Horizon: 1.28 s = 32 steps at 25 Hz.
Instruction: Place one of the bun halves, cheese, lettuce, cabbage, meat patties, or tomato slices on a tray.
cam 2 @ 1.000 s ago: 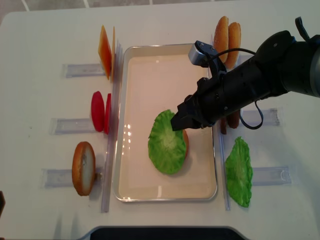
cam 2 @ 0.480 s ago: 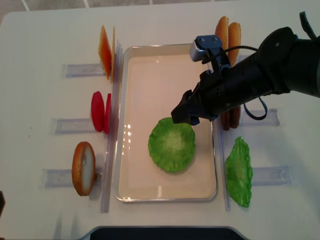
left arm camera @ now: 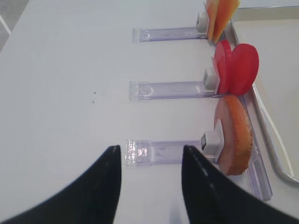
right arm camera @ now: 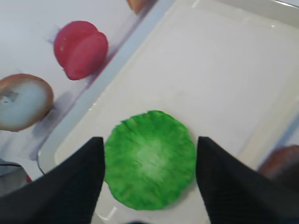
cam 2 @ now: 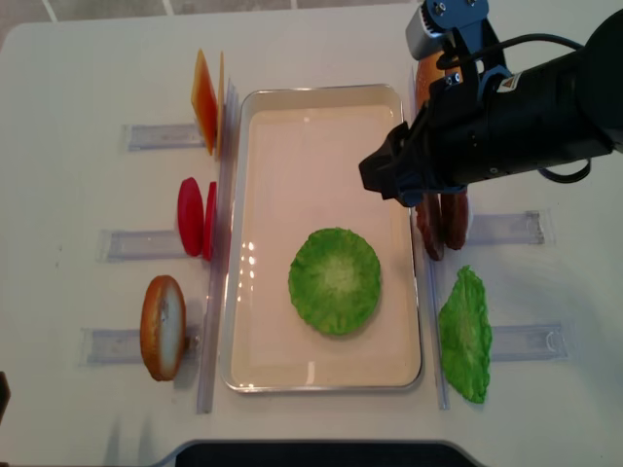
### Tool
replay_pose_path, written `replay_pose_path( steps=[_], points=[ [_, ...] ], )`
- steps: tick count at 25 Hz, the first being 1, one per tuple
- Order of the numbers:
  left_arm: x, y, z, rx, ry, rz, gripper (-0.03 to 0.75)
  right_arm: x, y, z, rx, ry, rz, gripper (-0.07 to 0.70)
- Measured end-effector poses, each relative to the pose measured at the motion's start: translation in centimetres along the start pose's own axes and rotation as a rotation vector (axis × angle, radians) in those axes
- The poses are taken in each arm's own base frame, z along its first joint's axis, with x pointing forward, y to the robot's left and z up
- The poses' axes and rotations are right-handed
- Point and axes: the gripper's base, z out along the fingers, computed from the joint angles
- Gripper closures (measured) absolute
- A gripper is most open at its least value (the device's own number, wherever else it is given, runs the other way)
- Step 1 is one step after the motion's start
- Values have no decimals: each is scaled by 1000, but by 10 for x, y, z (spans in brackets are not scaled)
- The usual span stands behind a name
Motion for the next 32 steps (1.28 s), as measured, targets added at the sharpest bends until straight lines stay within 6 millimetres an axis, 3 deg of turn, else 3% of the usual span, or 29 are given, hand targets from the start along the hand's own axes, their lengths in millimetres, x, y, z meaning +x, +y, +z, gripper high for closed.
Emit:
replay_pose_path(
  steps=[10, 17, 20, 26, 32],
  points=[
    [0, 0, 0, 0, 0, 0, 388, 35, -29, -62, 457, 305, 171, 274],
    [0, 0, 0, 0, 0, 0, 388, 56, -73, -124, 677, 345, 417, 285],
    [0, 0, 0, 0, 0, 0, 388, 65, -82, -143, 731, 338, 506, 286],
    [0, 0, 0, 0, 0, 0, 388, 69, -77, -160, 757, 284, 517, 286],
    [0, 0, 0, 0, 0, 0, 388, 81, -54, -178, 770, 187, 478, 286]
  ],
)
